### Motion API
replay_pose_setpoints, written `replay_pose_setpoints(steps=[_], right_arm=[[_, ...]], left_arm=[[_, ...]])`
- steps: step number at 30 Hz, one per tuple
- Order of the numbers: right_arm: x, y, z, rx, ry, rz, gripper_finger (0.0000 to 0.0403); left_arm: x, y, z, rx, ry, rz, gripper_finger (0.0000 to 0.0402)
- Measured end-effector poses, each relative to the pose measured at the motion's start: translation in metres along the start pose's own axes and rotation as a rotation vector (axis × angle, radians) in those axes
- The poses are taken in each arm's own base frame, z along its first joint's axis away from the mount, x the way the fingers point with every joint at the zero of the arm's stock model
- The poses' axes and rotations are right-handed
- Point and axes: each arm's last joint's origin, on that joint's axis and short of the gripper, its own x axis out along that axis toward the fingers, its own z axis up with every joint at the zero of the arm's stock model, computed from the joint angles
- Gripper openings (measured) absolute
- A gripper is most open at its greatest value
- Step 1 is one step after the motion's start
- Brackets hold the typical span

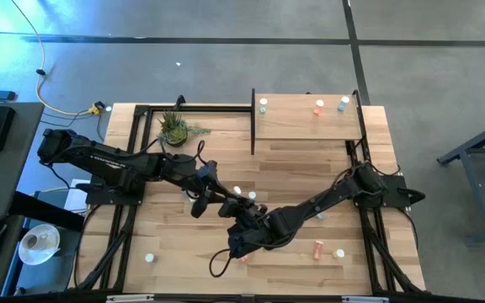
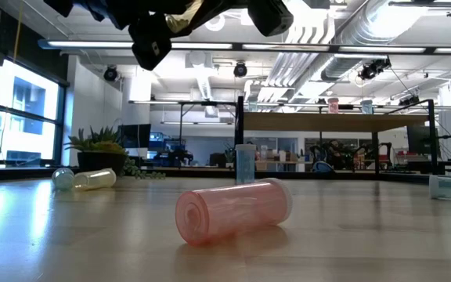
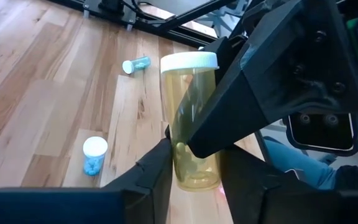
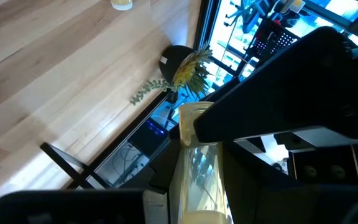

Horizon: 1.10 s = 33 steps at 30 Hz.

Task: Pick and place medicine bottles onto shelf by color
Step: Put the yellow pill bottle on the shelf

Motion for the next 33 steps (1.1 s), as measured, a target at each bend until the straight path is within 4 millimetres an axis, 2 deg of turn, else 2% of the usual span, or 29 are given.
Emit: replay_pose_setpoints(steps=[11, 18, 23, 33], right_arm=[[0.0, 0.0, 0.0, -0.007, 0.0, -0.001, 0.0085], [-0.001, 0.0, 0.001, 0.03, -0.002, -0.004, 0.0127], [-0.006, 0.0, 0.002, 0.114, 0.035, -0.033, 0.0147], [-0.015, 0.002, 0.004, 0.266, 0.093, -0.082, 0.0149]], left_arm=[[0.0, 0.0, 0.0, 0.001, -0.002, -0.001, 0.01], [0.0, 0.0, 0.0, 0.005, -0.005, 0.003, 0.0099], [0.0, 0.0, 0.002, 0.024, -0.021, 0.017, 0.0099], [-0.001, 0.006, 0.009, 0.066, -0.08, 0.04, 0.0099]])
